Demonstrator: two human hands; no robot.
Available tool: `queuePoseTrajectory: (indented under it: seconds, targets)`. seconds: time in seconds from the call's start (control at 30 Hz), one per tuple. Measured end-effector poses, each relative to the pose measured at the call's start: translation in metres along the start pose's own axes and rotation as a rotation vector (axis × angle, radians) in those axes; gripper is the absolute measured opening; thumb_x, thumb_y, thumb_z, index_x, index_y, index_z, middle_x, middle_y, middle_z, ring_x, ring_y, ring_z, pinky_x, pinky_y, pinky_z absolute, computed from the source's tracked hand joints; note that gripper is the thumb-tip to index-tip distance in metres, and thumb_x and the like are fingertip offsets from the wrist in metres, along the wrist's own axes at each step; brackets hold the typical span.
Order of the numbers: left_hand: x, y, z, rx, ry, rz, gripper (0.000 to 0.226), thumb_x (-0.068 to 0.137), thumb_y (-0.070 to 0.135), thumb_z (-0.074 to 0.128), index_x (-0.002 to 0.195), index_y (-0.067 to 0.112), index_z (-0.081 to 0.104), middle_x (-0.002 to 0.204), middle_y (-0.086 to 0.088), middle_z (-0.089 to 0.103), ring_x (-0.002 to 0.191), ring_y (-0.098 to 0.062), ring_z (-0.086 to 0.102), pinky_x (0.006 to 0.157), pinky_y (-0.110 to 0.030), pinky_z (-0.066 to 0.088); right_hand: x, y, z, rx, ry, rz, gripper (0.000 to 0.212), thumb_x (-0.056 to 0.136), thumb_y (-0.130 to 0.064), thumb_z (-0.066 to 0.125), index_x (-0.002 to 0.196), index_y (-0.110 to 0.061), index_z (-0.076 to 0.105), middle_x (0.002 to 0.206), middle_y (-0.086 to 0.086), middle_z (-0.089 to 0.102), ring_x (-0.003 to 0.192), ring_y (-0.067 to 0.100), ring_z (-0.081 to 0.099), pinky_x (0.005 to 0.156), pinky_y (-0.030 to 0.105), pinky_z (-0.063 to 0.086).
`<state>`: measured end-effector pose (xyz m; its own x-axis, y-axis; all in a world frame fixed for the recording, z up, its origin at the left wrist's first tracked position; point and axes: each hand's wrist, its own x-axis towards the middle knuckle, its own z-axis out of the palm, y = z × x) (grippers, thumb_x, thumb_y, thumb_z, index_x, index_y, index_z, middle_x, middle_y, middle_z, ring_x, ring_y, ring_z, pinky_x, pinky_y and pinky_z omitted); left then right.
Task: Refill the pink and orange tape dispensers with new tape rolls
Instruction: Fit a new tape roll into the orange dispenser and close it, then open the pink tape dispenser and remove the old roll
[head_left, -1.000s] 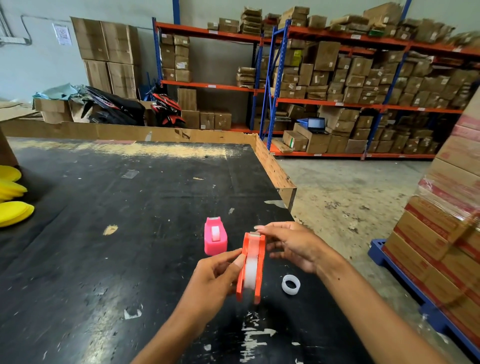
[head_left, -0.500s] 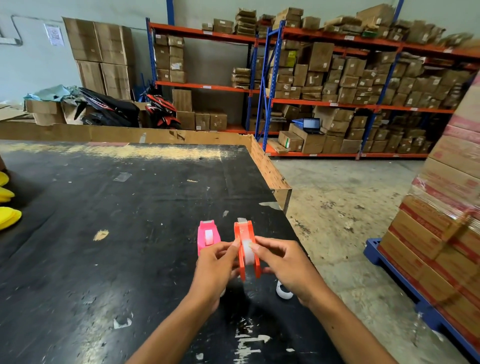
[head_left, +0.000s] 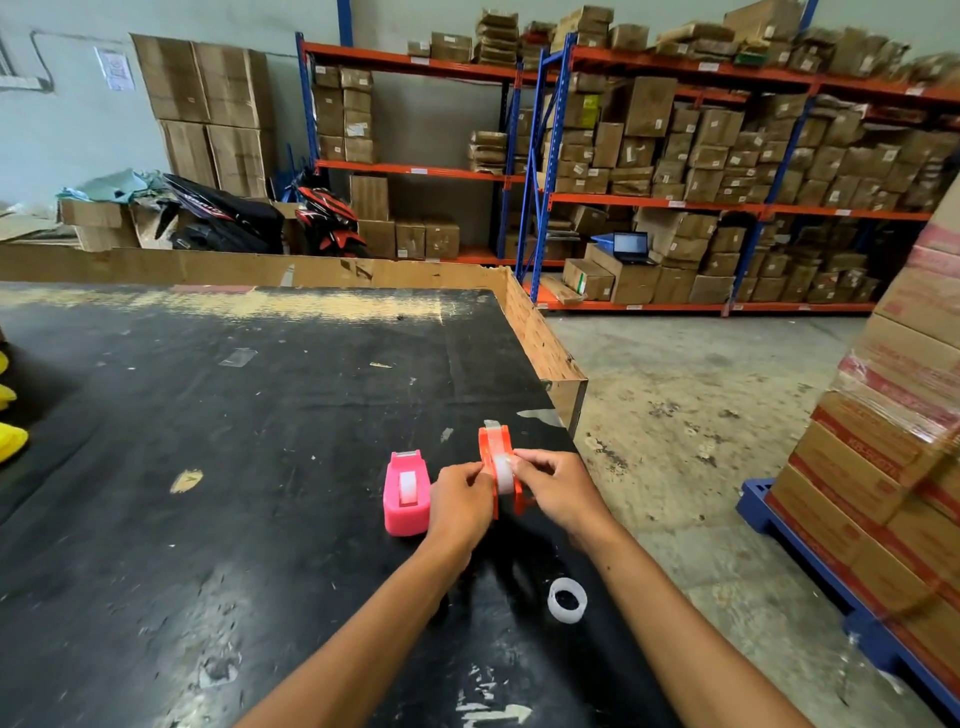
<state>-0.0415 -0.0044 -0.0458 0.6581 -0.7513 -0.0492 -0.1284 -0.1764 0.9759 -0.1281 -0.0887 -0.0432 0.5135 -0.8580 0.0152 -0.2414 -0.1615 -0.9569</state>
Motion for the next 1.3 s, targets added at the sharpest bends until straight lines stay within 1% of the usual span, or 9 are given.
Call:
queuePoseTrajectory:
  seconds: [0.13,0.27,0.6,0.73,0.83,0.97,1.1,1.23,1.3]
  targets:
    - [0.019,-0.016,0.004,0.088,0.016,-0.025,0.032,0.095,0.007,0.045,0.087,0.011,0.076,0.085,-0.016,0.075,0.068,-0.019,0.058,0.065,-0.031,0.045,0.014,0.014,0.009,0.027,-0.033,0.067,0.021,0.091,-0.012,0.056,0.103,-0.011,0.073,0.092,0.006,0.073,0.085,0.018,0.067,0.078,0.039,0.057]
    - [0.031,-0.029,0.006,0.192,0.029,-0.031,0.03,0.095,0.006,0.045,0.092,0.001,0.074,0.073,-0.007,0.066,0.063,-0.016,0.054,0.058,-0.028,0.041,0.019,0.022,0.016,0.026,-0.054,0.087,0.024,0.089,-0.014,0.056,0.081,-0.026,0.075,0.087,0.001,0.075,0.089,0.022,0.07,0.087,0.045,0.057]
    - [0.018,-0.022,-0.001,0.334,-0.012,0.064,0.033,0.096,0.005,0.042,0.065,0.012,0.053,0.054,0.004,0.049,0.049,-0.008,0.042,0.046,-0.019,0.031,0.019,0.023,0.011,0.061,-0.1,0.134,0.022,0.092,-0.016,0.054,0.099,-0.011,0.073,0.097,0.014,0.074,0.081,0.015,0.066,0.073,0.031,0.057]
    - [0.002,-0.013,-0.028,0.279,0.026,0.201,0.024,0.093,0.004,0.052,0.082,0.022,0.064,0.07,0.007,0.062,0.065,-0.007,0.058,0.061,-0.014,0.045,0.015,0.011,0.01,-0.089,0.14,-0.071,0.019,0.089,-0.016,0.058,0.091,-0.008,0.075,0.091,0.005,0.073,0.09,0.013,0.065,0.078,0.024,0.047]
    - [0.002,-0.015,-0.055,0.273,0.228,0.26,0.02,0.09,0.008,0.057,0.103,0.009,0.072,0.09,0.0,0.069,0.081,-0.011,0.062,0.07,-0.015,0.043,0.004,-0.013,0.023,-0.099,0.198,-0.224,0.017,0.089,-0.015,0.058,0.088,-0.008,0.074,0.084,0.001,0.071,0.083,0.013,0.064,0.074,0.024,0.049]
    - [0.007,-0.033,-0.085,0.258,0.319,0.13,0.025,0.092,0.007,0.051,0.109,0.004,0.069,0.103,-0.006,0.068,0.098,-0.024,0.063,0.081,-0.025,0.041,-0.005,-0.026,0.058,-0.228,-0.031,-0.25,0.019,0.088,-0.012,0.056,0.09,-0.001,0.072,0.086,0.014,0.074,0.084,0.026,0.065,0.086,0.042,0.053]
    - [0.006,-0.052,-0.093,0.306,0.136,0.053,0.026,0.093,0.007,0.046,0.091,0.005,0.072,0.089,-0.011,0.073,0.089,-0.027,0.064,0.079,-0.034,0.047,-0.007,-0.013,0.087,-0.415,-0.197,-0.207,0.031,0.084,-0.013,0.052,0.109,-0.007,0.069,0.108,0.012,0.073,0.103,0.022,0.063,0.096,0.043,0.048]
    - [0.002,-0.058,-0.095,0.276,0.047,0.153,0.033,0.091,0.005,0.049,0.114,0.015,0.071,0.099,0.006,0.071,0.094,-0.01,0.062,0.073,-0.012,0.043,-0.003,-0.014,0.088,-0.579,-0.237,-0.232,0.03,0.087,-0.017,0.054,0.113,-0.008,0.066,0.111,0.014,0.069,0.106,0.029,0.059,0.091,0.037,0.046]
    - [0.001,-0.059,-0.101,0.279,0.009,0.218,0.036,0.092,0.009,0.054,0.123,0.021,0.067,0.106,0.014,0.069,0.099,-0.005,0.064,0.074,0.0,0.041,-0.001,-0.022,0.087,-0.619,-0.31,-0.202,0.026,0.084,-0.019,0.057,0.106,-0.014,0.07,0.088,0.007,0.069,0.09,0.027,0.061,0.075,0.033,0.046]
